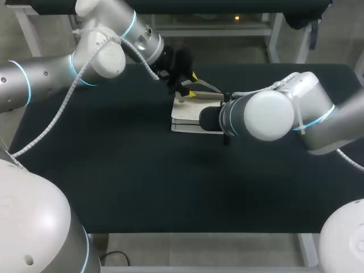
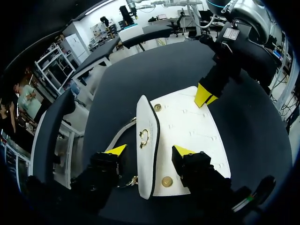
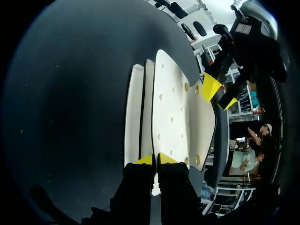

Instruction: Pick up the bag, open it, inspect its contents, close it, and place it on the opposite side

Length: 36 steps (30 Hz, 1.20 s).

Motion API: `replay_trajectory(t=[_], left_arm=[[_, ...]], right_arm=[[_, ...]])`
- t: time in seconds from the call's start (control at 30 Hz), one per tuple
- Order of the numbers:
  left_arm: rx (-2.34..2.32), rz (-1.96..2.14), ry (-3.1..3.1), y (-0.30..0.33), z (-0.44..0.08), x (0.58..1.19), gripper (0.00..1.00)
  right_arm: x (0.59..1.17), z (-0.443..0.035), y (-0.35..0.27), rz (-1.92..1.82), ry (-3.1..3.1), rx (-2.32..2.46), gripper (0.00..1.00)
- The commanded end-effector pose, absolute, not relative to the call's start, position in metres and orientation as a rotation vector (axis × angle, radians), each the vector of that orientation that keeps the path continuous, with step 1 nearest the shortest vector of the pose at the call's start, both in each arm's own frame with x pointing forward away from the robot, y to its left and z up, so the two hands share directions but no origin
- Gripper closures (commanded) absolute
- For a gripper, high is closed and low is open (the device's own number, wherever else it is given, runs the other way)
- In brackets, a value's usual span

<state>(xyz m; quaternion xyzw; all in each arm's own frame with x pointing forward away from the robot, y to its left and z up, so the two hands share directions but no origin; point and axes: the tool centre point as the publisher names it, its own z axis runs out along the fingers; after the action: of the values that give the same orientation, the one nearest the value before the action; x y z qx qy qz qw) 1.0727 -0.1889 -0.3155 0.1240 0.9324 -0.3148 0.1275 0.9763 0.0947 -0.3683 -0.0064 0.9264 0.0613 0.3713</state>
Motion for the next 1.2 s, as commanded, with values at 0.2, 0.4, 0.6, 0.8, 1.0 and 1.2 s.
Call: replay_trajectory(t=[0.2, 0.4, 0.6, 0.8, 1.0, 1.2], left_arm=[[0.367, -0.942, 2.558, -0.187, -0.331, 1.068, 0.53], [0.365, -0.932, 2.554, -0.191, -0.336, 1.077, 0.53], [0.336, -0.941, 2.563, -0.190, -0.338, 1.087, 0.56], [0.326, -0.922, 2.561, -0.191, -0.341, 1.094, 0.58], [0.320, -0.923, 2.586, -0.195, -0.347, 1.104, 0.55], [0.318, -0.930, 2.608, -0.198, -0.352, 1.108, 0.55]], right_arm=[[0.973, -0.372, 0.092, 0.168, 2.266, -0.013, 1.00], [0.973, -0.372, 0.092, 0.168, 2.266, -0.013, 1.00], [0.973, -0.372, 0.092, 0.168, 2.266, -0.013, 1.00], [0.973, -0.372, 0.092, 0.168, 2.266, -0.013, 1.00], [0.973, -0.372, 0.092, 0.168, 2.266, -0.013, 1.00], [0.973, -0.372, 0.092, 0.168, 2.266, -0.013, 1.00]])
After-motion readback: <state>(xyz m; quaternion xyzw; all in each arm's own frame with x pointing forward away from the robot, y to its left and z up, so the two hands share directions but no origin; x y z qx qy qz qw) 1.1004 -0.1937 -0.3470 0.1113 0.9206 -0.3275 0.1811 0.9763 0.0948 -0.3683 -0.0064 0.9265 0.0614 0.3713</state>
